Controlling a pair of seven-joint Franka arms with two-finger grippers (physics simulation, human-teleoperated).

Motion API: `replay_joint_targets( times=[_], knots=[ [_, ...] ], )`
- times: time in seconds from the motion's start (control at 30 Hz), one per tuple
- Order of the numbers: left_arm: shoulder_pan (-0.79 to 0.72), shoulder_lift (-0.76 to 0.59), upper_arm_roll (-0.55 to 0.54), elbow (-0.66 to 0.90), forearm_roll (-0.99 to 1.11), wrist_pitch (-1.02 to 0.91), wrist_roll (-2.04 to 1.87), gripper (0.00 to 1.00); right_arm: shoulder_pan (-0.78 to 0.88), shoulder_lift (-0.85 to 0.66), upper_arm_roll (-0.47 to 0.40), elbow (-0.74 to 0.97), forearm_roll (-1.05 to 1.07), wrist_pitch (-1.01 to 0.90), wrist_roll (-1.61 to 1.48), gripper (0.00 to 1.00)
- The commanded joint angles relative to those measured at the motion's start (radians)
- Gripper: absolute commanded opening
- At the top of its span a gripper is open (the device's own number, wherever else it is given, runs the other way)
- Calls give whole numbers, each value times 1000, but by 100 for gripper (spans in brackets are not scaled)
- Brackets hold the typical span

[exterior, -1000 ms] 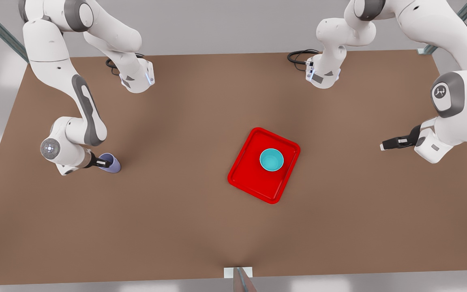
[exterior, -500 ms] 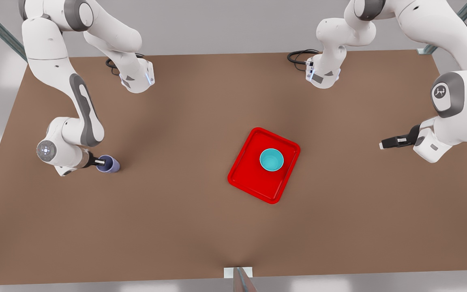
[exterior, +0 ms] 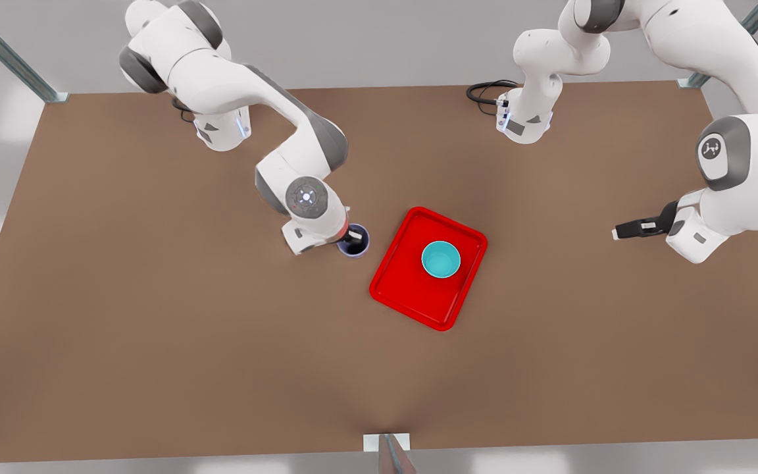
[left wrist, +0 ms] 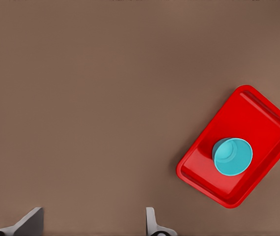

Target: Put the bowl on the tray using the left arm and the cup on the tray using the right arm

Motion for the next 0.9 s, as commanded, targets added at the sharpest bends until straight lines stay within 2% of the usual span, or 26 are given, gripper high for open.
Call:
replay_joint_targets(
  times=[0.0, 0.07, 0.27, 0.87],
  knots=[
    [0, 0, 0, -1, 0, 1, 0, 100, 16, 21, 0, 23, -3, 2, 17, 21],
    [0, 0, 0, 0, 0, 1, 0, 100, 81, 98, -3, 101, -38, 45, 75, 21],
    [-5, 0, 0, 0, 0, -1, 0, 100, 140, 175, -78, 123, -37, 191, 49, 21],
    [-5, 0, 0, 0, 0, -11, 0, 100, 165, 250, -80, 128, -38, 303, 40, 21]
  ],
)
